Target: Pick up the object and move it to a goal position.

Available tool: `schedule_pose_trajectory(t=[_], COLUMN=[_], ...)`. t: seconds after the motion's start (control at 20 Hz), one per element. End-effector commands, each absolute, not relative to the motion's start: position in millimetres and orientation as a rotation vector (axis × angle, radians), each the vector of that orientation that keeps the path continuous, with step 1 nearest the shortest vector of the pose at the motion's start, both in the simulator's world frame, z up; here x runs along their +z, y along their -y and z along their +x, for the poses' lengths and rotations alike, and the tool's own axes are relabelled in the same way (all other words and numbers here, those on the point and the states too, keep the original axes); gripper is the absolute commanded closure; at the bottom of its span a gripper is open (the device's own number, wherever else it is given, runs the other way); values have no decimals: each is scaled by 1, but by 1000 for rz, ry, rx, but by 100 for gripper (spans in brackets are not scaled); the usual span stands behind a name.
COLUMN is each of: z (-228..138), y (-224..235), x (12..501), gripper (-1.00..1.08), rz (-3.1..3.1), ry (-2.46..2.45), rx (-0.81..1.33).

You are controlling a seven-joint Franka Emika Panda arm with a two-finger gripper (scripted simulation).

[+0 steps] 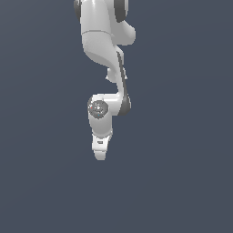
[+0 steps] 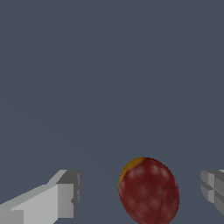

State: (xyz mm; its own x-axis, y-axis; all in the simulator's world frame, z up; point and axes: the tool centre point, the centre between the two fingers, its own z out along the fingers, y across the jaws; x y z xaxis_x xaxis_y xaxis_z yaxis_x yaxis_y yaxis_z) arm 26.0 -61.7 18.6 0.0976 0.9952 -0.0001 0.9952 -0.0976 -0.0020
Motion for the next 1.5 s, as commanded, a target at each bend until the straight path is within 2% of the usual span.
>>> schedule_pose_trajectory(t=[0.0, 0.05, 0.85, 1.15, 1.45], z=[27, 27, 29, 33, 41], y=[62, 62, 59, 49, 33], x=[17, 17, 29, 66, 124], gripper=[-92, 108, 108, 108, 108], rz=[-2327, -2327, -2327, -2327, -2325], ry=[2110, 2110, 2110, 2111, 2113], rx=[1, 1, 1, 1, 1])
